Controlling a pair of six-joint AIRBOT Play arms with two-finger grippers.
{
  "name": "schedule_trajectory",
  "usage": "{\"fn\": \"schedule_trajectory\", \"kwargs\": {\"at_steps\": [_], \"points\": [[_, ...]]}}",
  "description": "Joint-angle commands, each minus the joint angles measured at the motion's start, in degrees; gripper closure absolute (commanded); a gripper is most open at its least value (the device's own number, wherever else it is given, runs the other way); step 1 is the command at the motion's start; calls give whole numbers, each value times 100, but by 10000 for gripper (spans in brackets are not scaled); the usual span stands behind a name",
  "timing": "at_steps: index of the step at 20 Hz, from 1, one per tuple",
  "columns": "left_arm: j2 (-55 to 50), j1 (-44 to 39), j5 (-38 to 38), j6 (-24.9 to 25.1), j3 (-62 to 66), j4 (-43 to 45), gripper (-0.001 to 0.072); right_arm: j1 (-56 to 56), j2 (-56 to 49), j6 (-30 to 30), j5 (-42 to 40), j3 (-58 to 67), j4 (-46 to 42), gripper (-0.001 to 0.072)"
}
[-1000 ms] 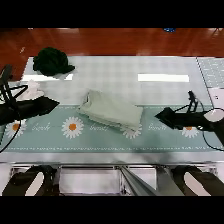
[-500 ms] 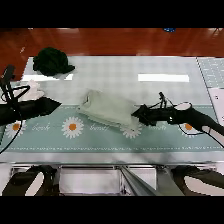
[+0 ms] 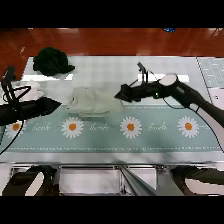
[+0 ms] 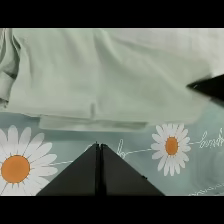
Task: Fold the shirts.
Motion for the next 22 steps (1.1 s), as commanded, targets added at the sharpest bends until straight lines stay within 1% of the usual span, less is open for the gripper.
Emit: {"fn": "schedule_trajectory", "kwargs": {"at_steps": [1, 2, 5, 7, 10, 12, 14, 18, 20, 22], "points": [[-4, -2, 402, 55, -251, 42, 691, 33, -22, 522, 634, 1631, -1093, 685], [-4, -2, 538, 52, -306, 52, 691, -9, -22, 693, 811, 2070, -1427, 685], [-4, -4, 577, 46, -313, 44, 691, -321, -22, 1132, 1386, 3230, -2455, 685], [-4, -4, 575, 46, -313, 44, 692, -728, -22, 1222, 1810, 3764, -2734, 685], [-2, -15, 529, 48, -313, 44, 692, -1644, -17, 1292, 2481, 4312, -2715, 685], [-2, -15, 483, 48, -313, 44, 691, -2358, 55, 1346, 2883, 4463, -2695, 685], [-4, -15, 492, 50, -313, 44, 691, -3134, 232, 1362, 3163, 4461, -2590, 685], [-4, -15, 494, 157, -313, 44, 691, -4721, 649, 1552, 3373, 4461, -2245, 685], [-4, -15, 494, 157, -313, 44, 691, -5403, 785, 1685, 3794, 4461, -2312, 685], [-4, -15, 503, 160, -313, 44, 691, -5978, 872, 1823, 4360, 4454, -2658, 685]]}}
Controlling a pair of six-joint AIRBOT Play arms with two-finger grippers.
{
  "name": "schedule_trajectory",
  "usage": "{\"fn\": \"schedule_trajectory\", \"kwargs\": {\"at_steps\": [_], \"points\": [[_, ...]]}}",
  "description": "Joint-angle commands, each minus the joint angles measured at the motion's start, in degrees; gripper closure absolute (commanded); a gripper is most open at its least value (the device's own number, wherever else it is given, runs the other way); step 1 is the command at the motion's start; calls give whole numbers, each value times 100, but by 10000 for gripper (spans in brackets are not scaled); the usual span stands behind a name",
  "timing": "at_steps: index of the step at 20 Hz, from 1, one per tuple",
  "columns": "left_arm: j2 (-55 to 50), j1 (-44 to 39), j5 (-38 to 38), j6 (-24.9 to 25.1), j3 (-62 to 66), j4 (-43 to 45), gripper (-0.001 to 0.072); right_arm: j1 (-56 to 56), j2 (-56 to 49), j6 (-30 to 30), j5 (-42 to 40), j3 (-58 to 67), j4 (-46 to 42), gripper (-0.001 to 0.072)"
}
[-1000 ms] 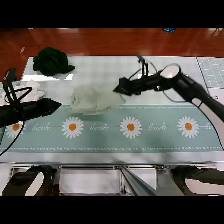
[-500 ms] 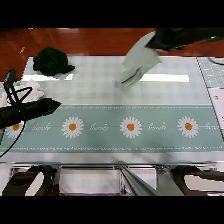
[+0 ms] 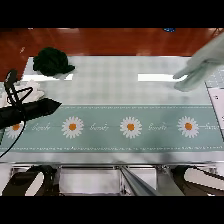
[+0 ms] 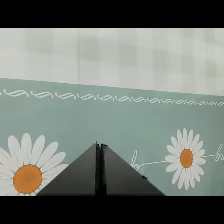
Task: Fold the shirts.
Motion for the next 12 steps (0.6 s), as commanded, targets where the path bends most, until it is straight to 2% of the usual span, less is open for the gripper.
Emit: {"fn": "schedule_trajectory", "kwargs": {"at_steps": [1, 3, 7, 10, 12], "points": [[-2, -2, 44, 24, 0, 2, 691, -1147, 210, 229, 1034, 15, -472, 685], [-2, -2, 166, 26, 0, 2, 691, -1602, 264, 251, 1679, 13, -1012, 686], [-2, -2, 566, 26, 0, 2, 691, -2618, 938, 422, 1753, -1040, -1749, 685], [-2, -2, 673, 24, 0, 2, 691, -3399, 1703, 203, 1757, -2684, -3327, 685], [-2, -2, 678, 20, 0, 0, 691, -3814, 2124, 345, 1757, -3606, -4424, 685]]}}
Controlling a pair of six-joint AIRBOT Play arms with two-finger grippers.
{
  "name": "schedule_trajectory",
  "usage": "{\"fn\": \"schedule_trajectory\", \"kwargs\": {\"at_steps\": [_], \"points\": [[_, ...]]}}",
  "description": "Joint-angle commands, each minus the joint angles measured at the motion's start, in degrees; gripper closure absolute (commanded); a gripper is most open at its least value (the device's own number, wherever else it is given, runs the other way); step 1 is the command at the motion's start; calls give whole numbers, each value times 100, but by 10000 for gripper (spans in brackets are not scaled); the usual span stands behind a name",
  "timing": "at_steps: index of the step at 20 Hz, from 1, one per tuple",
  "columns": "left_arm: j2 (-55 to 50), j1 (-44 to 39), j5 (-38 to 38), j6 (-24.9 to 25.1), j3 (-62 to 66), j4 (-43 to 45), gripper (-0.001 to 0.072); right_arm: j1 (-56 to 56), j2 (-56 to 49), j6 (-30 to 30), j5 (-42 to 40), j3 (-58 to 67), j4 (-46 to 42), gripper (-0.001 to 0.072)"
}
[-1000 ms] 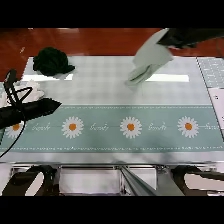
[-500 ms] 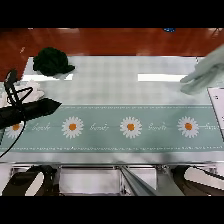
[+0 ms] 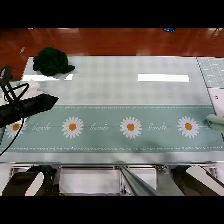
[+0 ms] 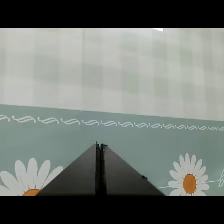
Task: Fold the shirts.
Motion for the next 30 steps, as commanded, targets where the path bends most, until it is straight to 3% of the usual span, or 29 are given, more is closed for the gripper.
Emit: {"fn": "schedule_trajectory", "kwargs": {"at_steps": [1, 3, 4, 5, 6, 9, 11, 12, 14, 16, 17, 18, 20, 23, 24, 27, 30], "points": [[-2, -2, 116, -2, 0, -2, 691, -717, 723, 98, 715, -1528, -1843, 685], [-2, -2, 109, 0, 0, -2, 691, -732, 855, 87, 763, -1904, -2256, 682], [-2, -2, 111, -2, 0, -2, 691, -732, 903, 81, 761, -2028, -2430, 604], [-2, -2, 114, 0, 0, -2, 691, -732, 914, 70, 761, -2133, -2603, 407], [-4, -2, 144, -2, 0, -2, 691, -732, 901, -11, 728, -2162, -2603, 292], [-164, 92, 354, 463, 214, 22, 691, -726, 621, -44, 599, -1764, -2492, 296], [-538, 317, 332, 601, 774, 20, 692, -658, 262, -22, 511, -1161, -1768, 317], [-804, 415, 334, 601, 1172, 20, 691, -509, 35, 44, 387, -748, -1200, 382], [-1419, 424, 278, 599, 2090, -7, 691, 7, -411, 33, -9, 7, 527, 685], [-2127, 256, -166, 601, 3193, -240, 692, 997, -802, -424, -719, 501, 2758, 685], [-2481, 92, -501, 603, 3759, -260, 692, 1683, -894, -625, -1134, 643, 3250, 685], [-2857, -133, -879, 660, 4356, -256, 692, 2465, -914, -828, -1633, 710, 3250, 685], [-3432, -651, -1342, 625, 5156, 57, 692, 4159, -929, -1014, -2544, 713, 2365, 685], [-3799, -1386, -1631, -400, 5101, 1781, 692, 6363, -1255, -885, -2761, 682, -94, 687], [-3893, -1521, -1797, -505, 4924, 2164, 691, 6782, -1432, -765, -2706, 511, -564, 687], [-4039, -1497, -1832, -570, 4391, 2293, 691, 6979, -1836, -219, -2789, -382, -411, 687], [-4124, -1456, -2017, -678, 4245, 2295, 692, 6981, -1939, -131, -2789, -820, -476, 686]]}}
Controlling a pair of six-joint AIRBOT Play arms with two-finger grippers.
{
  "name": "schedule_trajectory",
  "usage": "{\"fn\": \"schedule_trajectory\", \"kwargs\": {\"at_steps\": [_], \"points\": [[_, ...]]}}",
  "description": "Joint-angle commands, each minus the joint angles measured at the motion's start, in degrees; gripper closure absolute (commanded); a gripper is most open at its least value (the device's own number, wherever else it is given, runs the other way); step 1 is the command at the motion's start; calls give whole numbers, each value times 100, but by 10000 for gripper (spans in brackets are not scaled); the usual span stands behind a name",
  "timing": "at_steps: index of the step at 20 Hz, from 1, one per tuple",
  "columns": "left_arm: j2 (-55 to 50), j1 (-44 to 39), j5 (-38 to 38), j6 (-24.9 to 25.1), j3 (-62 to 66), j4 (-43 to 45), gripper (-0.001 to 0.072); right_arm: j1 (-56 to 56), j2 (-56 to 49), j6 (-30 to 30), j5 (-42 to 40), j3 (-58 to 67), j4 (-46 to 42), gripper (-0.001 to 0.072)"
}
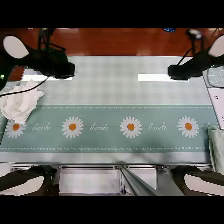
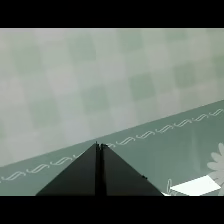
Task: Fold the shirts.
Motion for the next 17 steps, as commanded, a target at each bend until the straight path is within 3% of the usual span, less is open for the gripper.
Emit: {"fn": "schedule_trajectory", "kwargs": {"at_steps": [1, 17], "points": [[-142, -76, -275, -190, -153, 275, 691, 280, -170, 223, -101, -420, -282, 686], [-186, -85, -267, -188, -153, 275, 691, 280, -127, 367, -98, -417, -282, 685]]}}
